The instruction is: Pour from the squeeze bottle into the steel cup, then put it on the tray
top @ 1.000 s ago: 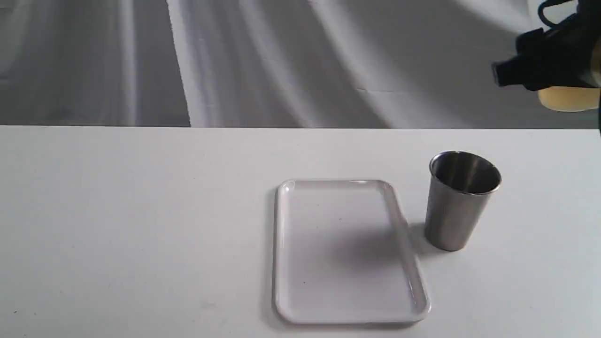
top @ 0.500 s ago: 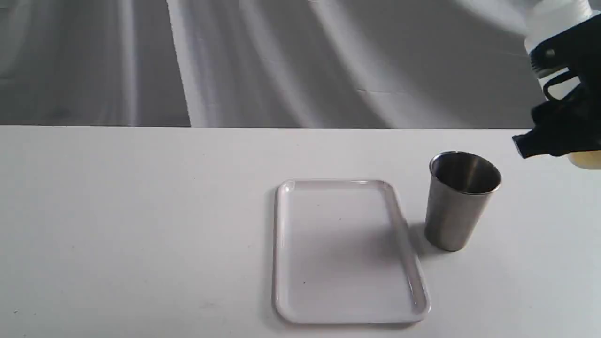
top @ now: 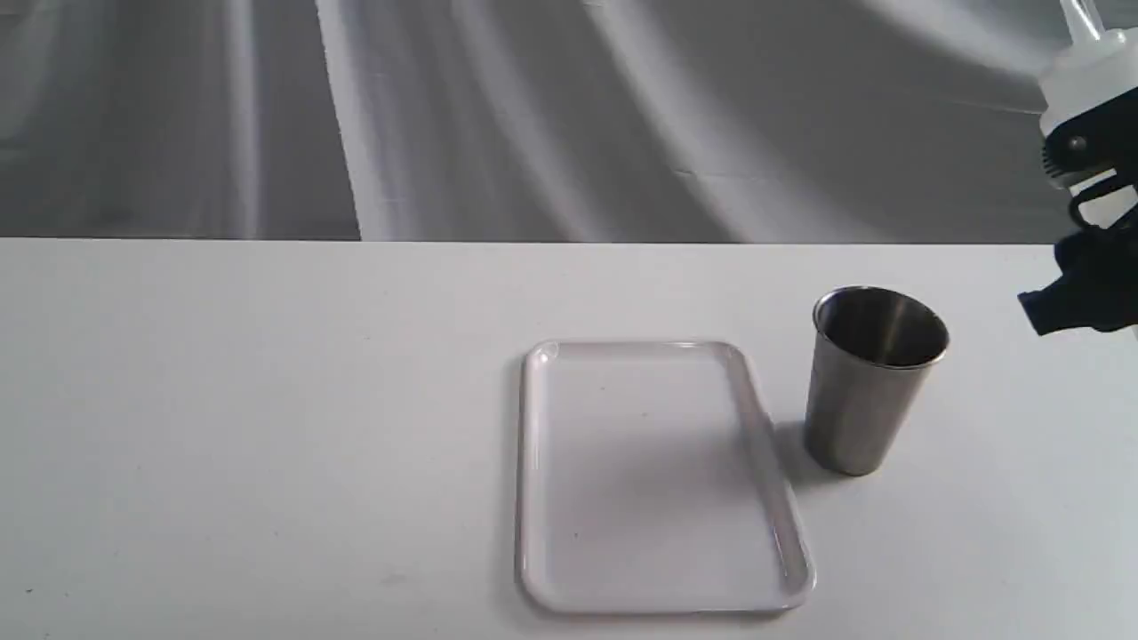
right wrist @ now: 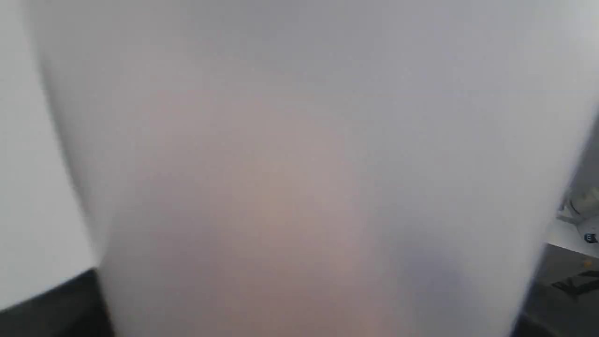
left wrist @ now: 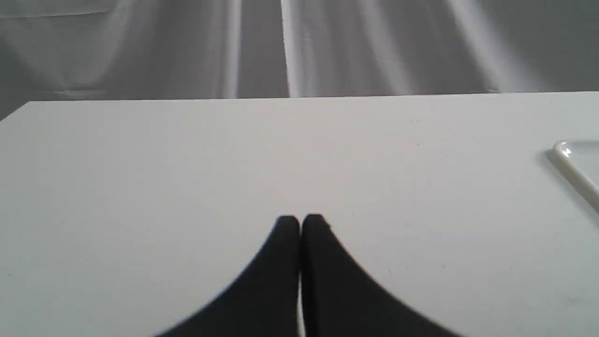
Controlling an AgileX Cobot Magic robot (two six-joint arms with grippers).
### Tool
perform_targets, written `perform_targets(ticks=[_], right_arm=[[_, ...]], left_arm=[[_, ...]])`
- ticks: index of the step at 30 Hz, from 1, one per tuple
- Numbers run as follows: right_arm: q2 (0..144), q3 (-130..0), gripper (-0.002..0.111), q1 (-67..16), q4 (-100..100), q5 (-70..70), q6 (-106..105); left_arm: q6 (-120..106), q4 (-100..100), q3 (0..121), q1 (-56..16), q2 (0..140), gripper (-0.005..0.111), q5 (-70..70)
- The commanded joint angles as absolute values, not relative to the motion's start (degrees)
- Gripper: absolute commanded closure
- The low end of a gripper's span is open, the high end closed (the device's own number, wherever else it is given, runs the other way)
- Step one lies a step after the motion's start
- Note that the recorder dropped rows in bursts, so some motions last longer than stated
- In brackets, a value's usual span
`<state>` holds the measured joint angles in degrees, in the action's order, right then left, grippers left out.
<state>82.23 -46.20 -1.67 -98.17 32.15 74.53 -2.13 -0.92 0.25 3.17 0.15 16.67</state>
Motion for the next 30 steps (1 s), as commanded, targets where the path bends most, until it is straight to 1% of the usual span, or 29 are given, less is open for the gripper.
perform_targets(ticks=[1,14,22,30], right_arm=[[81.55,-46.07,0.108,-1.16,-99.78,35.40,74.58],[81.55,-45.96,0.108,0.85,-99.95,33.73,74.58],[81.55,-42.14,0.108,2.19,-99.95,33.82,73.93],[83.77,-41.79,0.108,2.19,-99.95,33.82,63.80]], left_arm=[[-1.97,-0.96,0.00,2.71,0.00,0.107,16.14],[-2.11,-0.96,0.00,2.71,0.00,0.107,16.14],[-2.00,-0.96,0.00,2.71,0.00,0.107,16.14],[-2.00,-0.96,0.00,2.71,0.00,0.107,16.14]])
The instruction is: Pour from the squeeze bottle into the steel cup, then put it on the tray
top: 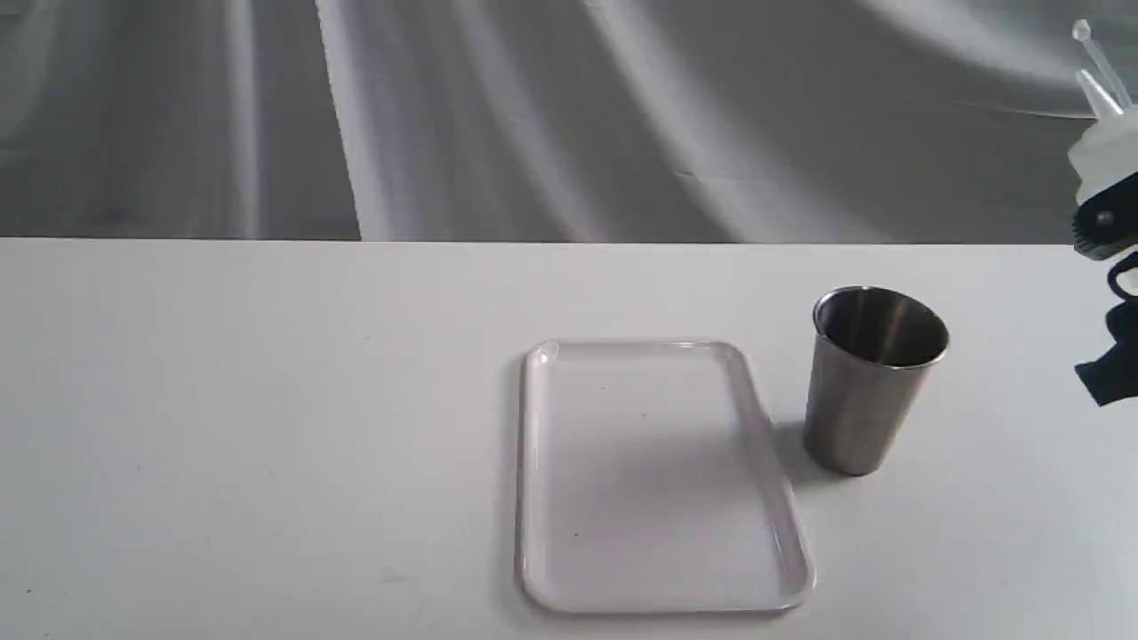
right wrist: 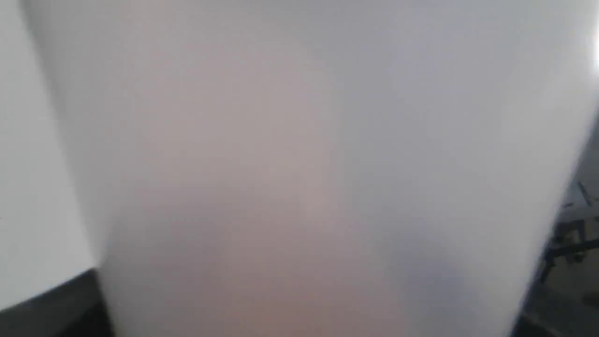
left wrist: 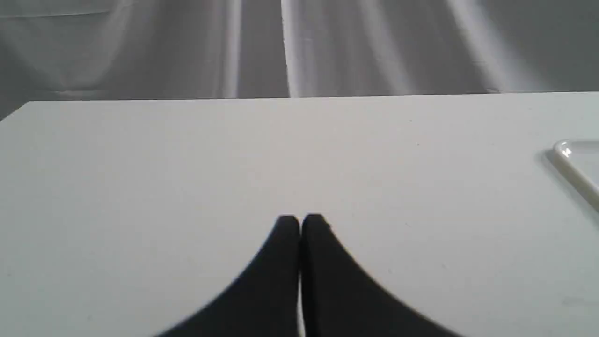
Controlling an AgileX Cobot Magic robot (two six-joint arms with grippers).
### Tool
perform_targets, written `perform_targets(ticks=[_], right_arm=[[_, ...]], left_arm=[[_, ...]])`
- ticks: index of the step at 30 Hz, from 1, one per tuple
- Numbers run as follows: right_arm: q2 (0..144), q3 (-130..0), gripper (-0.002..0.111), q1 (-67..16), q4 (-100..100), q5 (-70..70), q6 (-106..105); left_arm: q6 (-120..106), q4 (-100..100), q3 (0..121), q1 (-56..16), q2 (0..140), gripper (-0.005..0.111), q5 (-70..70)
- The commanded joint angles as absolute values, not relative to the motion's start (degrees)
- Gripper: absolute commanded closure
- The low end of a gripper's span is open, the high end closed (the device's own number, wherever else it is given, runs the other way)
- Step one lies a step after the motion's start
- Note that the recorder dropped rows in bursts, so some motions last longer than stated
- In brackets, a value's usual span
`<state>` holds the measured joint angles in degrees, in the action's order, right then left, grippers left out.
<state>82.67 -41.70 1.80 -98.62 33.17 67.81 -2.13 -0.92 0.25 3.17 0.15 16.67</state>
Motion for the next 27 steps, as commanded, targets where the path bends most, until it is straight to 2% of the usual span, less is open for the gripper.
perform_targets(ticks=[1,10,27], right_arm=[[84.54,-41.90,0.108,2.19,-99.95,33.82,62.87],[90.23,-45.82,0.108,1.98,-99.95,36.73,57.96],[92.35,-47.45,0.108,1.88,-99.95,39.22,41.20]], left_arm=[[-2.10,-0.96,0.00,2.71,0.00,0.107,16.14],[-2.10,-0.96,0.00,2.71,0.00,0.107,16.14],[-2.10,-0.96,0.00,2.71,0.00,0.107,16.14]])
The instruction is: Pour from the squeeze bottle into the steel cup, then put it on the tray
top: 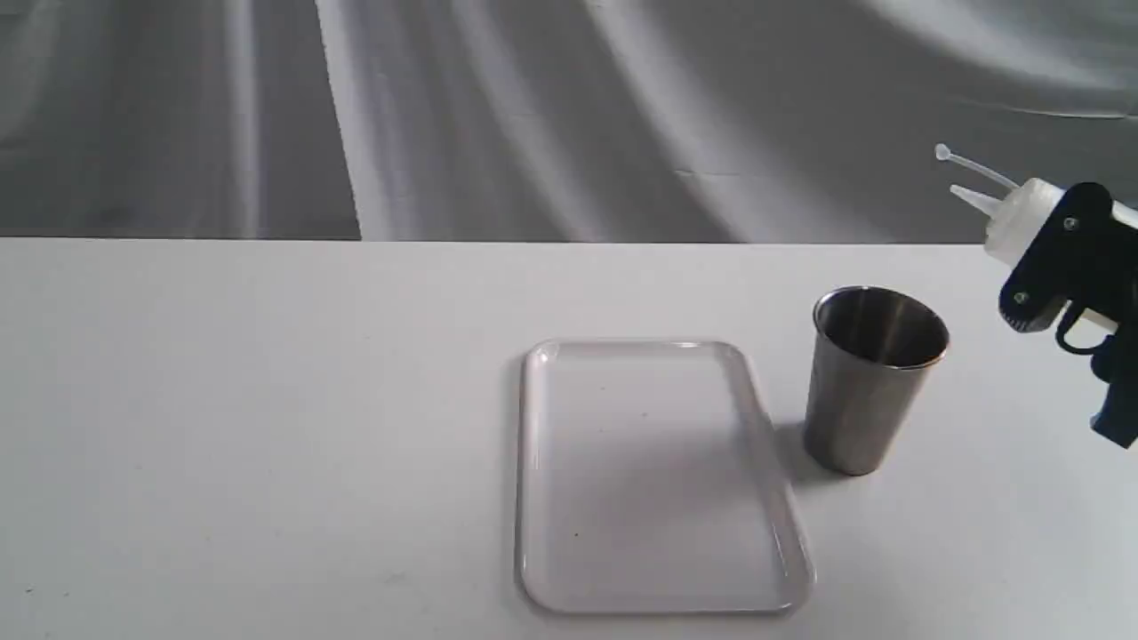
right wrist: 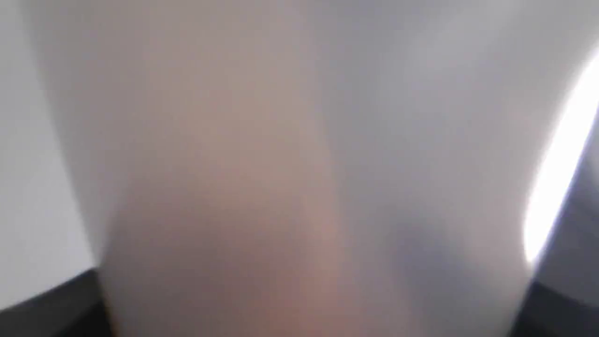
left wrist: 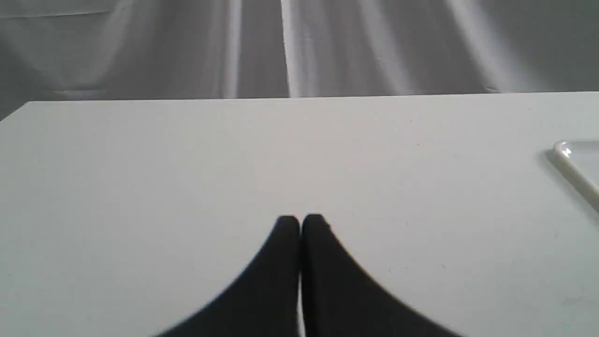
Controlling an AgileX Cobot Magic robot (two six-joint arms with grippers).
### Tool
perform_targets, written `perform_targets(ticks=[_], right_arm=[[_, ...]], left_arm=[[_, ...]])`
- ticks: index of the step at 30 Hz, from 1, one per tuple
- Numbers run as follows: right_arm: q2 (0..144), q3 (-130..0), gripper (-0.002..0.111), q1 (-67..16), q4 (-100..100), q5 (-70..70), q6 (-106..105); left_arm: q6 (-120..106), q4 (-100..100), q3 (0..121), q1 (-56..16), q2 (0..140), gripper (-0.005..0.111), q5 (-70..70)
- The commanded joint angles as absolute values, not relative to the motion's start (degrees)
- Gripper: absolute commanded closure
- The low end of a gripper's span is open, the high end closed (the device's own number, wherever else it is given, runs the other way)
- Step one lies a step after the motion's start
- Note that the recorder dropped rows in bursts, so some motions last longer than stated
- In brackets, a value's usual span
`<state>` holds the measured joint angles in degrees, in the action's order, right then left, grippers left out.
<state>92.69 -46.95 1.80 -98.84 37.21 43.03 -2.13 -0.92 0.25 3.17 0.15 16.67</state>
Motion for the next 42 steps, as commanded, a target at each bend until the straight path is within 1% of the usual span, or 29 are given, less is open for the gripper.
perform_targets(ticks=[1,13,42], right_arm=[[92.35,-47.45,0.108,1.88,-99.95,39.23,39.60],[92.35,-47.45,0.108,1.74,-99.95,39.23,31.00],[92.35,-47.45,0.108,1.74,-99.95,40.31,19.26]], left_arm=[[-2.10,-0.96,0.00,2.71,0.00,0.107,16.14],[-1.92,-0.96,0.00,2.71,0.00,0.107,16.14],[-1.97,-0.96,0.00,2.71,0.00,0.107,16.14]])
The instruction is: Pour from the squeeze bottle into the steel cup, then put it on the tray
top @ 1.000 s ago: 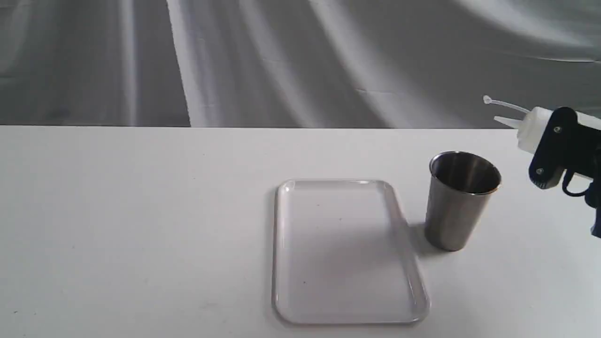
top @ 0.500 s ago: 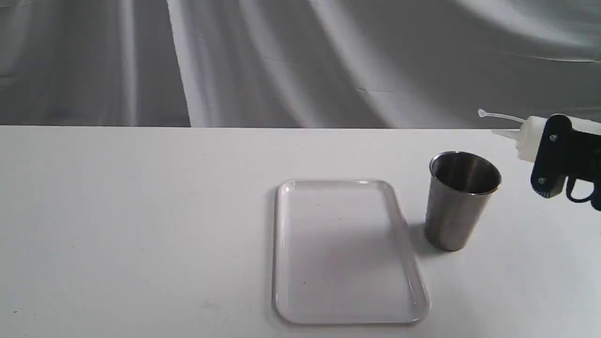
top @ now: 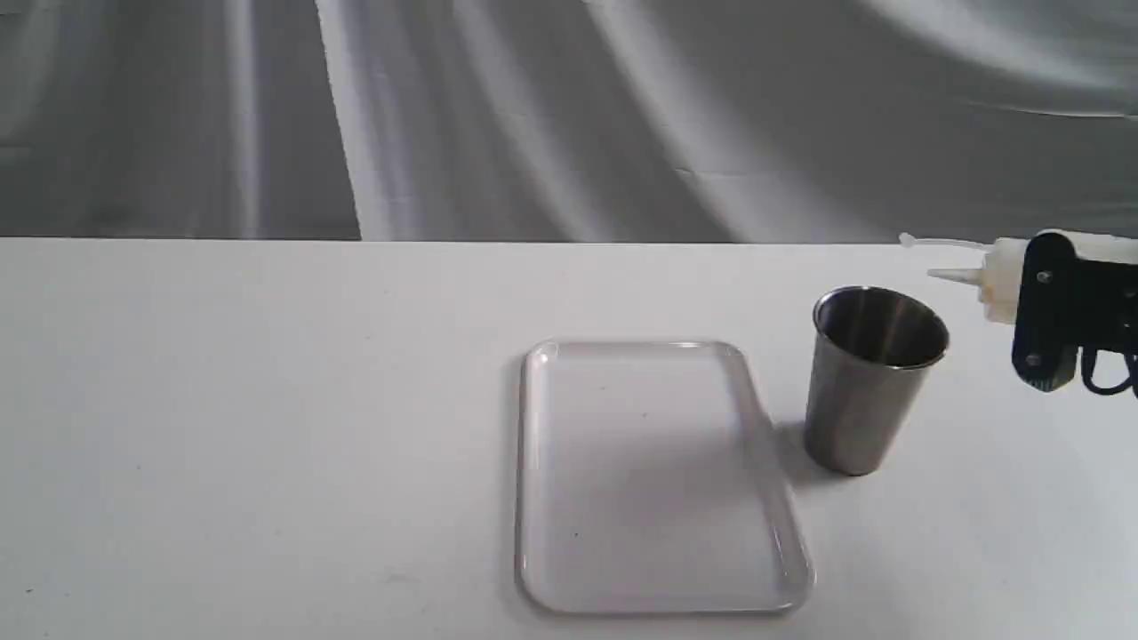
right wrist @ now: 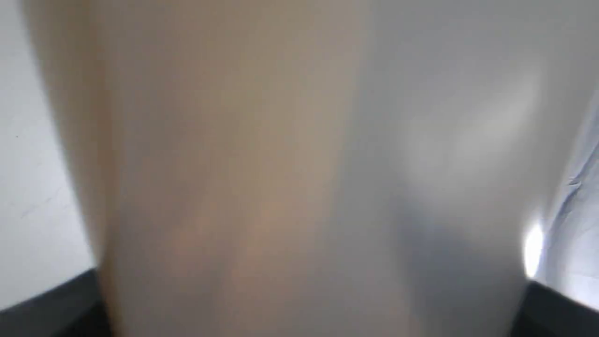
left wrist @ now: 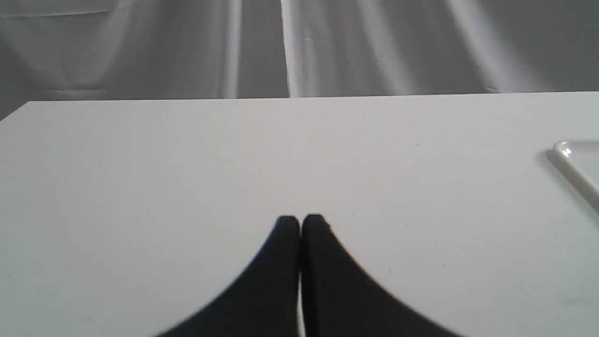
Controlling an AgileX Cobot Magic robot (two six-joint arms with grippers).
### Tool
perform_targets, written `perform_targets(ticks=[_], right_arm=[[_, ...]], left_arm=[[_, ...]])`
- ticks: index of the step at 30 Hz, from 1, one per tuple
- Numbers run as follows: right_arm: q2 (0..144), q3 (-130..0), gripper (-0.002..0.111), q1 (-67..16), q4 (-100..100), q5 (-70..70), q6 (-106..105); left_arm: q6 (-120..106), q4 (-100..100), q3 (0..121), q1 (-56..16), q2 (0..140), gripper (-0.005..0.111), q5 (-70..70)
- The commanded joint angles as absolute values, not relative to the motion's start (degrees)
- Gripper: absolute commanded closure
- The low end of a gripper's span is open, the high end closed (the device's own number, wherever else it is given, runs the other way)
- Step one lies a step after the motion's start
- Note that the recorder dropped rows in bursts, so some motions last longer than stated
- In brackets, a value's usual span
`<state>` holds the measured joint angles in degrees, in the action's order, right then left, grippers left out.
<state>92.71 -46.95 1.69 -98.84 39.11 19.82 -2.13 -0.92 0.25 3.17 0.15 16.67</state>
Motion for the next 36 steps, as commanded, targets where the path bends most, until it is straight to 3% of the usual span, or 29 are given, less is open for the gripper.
perform_targets(ticks=[1,36], right_arm=[[92.35,-47.45,0.108,1.74,-99.95,40.31,19.15],[92.40,-50.84,0.108,1.15,-99.95,40.68,8.99]], left_arm=[[-1.97,-0.96,0.00,2.71,0.00,0.107,16.14],[-2.10,-0.96,0.00,2.71,0.00,0.107,16.14]])
